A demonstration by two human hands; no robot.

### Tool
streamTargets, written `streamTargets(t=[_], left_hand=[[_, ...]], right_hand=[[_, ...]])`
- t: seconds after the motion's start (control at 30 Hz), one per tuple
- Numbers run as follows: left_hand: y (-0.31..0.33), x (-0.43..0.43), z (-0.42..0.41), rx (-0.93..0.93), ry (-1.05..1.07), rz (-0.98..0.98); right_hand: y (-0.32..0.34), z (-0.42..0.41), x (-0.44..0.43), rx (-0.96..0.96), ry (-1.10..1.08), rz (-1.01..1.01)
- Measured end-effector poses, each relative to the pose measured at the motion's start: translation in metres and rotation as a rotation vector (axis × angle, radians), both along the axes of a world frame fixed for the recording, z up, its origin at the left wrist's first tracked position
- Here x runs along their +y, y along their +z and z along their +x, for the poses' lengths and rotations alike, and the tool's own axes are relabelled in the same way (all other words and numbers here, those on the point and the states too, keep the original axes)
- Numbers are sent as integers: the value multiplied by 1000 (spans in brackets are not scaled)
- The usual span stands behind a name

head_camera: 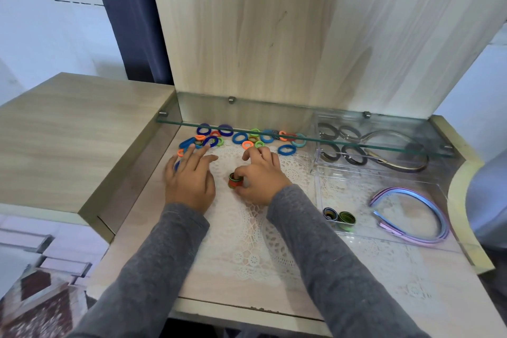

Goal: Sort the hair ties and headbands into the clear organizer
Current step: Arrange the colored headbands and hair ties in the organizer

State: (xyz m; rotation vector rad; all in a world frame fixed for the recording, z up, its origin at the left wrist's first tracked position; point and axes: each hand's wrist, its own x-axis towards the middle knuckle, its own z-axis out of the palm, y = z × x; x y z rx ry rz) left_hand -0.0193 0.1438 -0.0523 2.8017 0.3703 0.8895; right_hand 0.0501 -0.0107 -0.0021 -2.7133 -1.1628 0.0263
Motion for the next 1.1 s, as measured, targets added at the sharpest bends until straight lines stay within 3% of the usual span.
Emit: streamTargets(t=[0.23,0.6,1.1], left_hand=[[11,-7,-12,-230,-119,148],[-2,-32,-18,203,-225,136],[18,-81,-10,119,-349,-150]], right_hand=[[12,-7,-10,22,17,-75],[13,-16,-27,2,50,-34],[44,-11,-73,35,5,-60]])
